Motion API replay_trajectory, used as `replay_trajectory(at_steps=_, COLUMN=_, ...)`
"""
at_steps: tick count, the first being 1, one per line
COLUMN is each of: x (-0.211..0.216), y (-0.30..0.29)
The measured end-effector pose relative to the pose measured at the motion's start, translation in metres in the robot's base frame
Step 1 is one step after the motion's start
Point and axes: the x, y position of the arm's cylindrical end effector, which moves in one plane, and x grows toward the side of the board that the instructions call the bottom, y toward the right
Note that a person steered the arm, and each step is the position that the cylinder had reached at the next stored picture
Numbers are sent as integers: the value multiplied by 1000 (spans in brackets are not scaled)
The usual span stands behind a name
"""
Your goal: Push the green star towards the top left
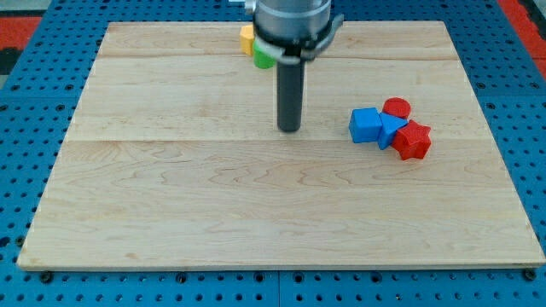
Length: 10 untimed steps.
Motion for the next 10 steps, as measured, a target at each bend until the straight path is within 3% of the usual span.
replay_trajectory(at_steps=1, x=-53, y=-4)
replay_trajectory(at_steps=2, x=-127, y=91)
replay_trajectory(at_steps=3, x=-198, y=97)
replay_trajectory(at_steps=5, x=-129, y=21)
replay_trajectory(at_steps=8, x=-157, y=20)
replay_trajectory(at_steps=9, x=-155, y=19)
replay_trajectory(at_steps=10, x=-126, y=3)
